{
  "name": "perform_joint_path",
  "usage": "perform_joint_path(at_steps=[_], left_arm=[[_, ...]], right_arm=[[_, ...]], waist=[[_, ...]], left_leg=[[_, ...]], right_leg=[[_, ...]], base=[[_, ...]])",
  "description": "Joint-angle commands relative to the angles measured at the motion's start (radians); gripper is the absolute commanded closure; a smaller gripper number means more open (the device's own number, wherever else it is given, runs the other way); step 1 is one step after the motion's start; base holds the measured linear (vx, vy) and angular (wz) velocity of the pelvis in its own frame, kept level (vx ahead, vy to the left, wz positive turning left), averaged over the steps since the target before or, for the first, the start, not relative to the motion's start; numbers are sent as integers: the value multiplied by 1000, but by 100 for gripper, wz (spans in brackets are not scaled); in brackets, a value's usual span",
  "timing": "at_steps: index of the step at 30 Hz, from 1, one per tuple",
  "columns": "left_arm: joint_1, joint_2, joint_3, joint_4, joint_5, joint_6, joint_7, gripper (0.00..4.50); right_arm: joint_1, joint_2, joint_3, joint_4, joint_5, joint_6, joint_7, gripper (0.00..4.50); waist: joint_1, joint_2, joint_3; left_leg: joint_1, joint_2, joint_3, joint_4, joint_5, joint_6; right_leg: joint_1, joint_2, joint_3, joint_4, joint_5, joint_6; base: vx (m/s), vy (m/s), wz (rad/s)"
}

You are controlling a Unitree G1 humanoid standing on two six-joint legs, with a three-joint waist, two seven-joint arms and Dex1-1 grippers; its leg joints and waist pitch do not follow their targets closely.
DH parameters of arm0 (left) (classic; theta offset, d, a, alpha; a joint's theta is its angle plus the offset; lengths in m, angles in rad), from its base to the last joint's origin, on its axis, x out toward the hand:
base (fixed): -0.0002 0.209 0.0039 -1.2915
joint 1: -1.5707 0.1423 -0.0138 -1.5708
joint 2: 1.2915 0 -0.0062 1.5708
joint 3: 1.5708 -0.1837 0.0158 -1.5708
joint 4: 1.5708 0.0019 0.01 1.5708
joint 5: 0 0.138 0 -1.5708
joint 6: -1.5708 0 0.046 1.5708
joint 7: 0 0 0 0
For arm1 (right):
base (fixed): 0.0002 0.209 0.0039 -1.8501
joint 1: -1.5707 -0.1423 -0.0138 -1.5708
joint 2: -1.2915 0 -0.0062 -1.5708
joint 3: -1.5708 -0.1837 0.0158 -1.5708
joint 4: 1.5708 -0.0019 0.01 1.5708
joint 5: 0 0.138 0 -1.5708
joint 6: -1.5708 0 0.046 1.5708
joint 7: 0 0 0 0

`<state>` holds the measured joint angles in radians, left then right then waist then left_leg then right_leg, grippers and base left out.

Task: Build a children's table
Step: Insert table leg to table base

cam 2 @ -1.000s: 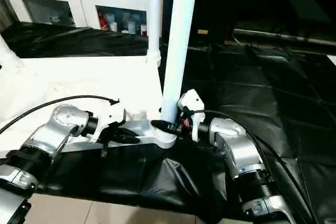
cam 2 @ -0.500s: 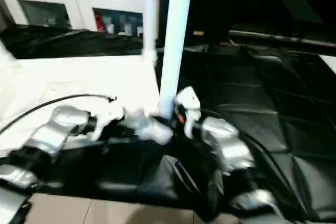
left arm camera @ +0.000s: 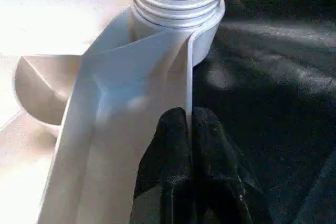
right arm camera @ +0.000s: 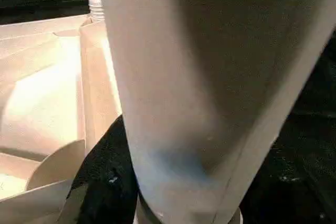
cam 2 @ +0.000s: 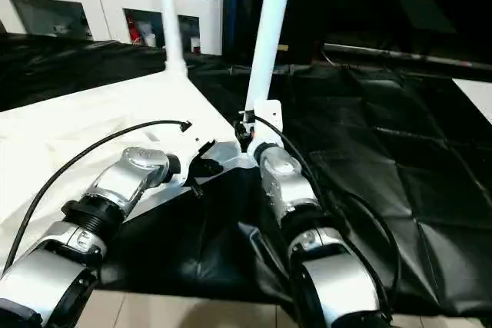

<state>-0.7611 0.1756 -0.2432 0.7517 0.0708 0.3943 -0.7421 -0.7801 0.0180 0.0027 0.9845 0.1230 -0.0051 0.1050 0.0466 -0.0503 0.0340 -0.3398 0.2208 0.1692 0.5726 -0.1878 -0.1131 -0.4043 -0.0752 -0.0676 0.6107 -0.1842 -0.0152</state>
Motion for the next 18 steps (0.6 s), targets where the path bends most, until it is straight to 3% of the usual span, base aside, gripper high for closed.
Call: perform_joint_path(at_steps=[1,2,4,8,10,13,16,18], left_arm=[[-35,24,39,-30,-1,4,40,450],[-32,26,37,-35,-3,4,32,450],[-30,26,37,-38,-4,5,30,450],[-31,27,37,-39,-2,10,42,450],[-30,31,34,-37,-1,0,38,450],[-27,37,30,-41,-3,-11,22,450],[-11,56,24,-67,-14,-26,-21,450],[-2,62,30,-80,-30,-31,-46,450]], right_arm=[[67,-2,8,121,-20,67,-10,259],[58,-3,1,134,-18,58,-9,259],[55,-4,1,138,-18,54,-7,259],[22,-7,-9,174,-25,14,27,259],[10,-11,-18,169,-20,3,53,203],[1,-14,-32,162,-4,2,65,187],[-9,-36,-35,104,24,4,169,146],[-4,-50,-41,62,44,7,237,138]], waist=[[9,10,-48],[9,5,-48],[9,8,-46],[6,10,-43],[6,9,-43],[5,11,-45],[6,12,-50],[7,12,-56]], left_leg=[[-10,1,5,-70,-232,9],[-10,1,7,-69,-222,13],[-9,1,7,-71,-225,15],[-8,2,6,-73,-276,6],[-8,3,5,-74,-281,6],[-9,3,6,-73,-268,7],[-14,3,7,-68,-210,24],[-19,2,10,-61,-135,48]], right_leg=[[46,-54,42,-75,-207,-175],[47,-54,42,-74,-193,-179],[47,-54,42,-75,-202,-180],[42,-57,42,-86,-302,-158],[42,-55,42,-86,-307,-154],[43,-55,43,-83,-267,-168],[51,-53,44,-72,-170,-192],[56,-51,44,-58,-43,-225]], base=[[0,0,0],[0,0,0],[0,0,0],[0,0,0],[0,0,0],[0,0,0],[0,0,0],[0,0,0]])
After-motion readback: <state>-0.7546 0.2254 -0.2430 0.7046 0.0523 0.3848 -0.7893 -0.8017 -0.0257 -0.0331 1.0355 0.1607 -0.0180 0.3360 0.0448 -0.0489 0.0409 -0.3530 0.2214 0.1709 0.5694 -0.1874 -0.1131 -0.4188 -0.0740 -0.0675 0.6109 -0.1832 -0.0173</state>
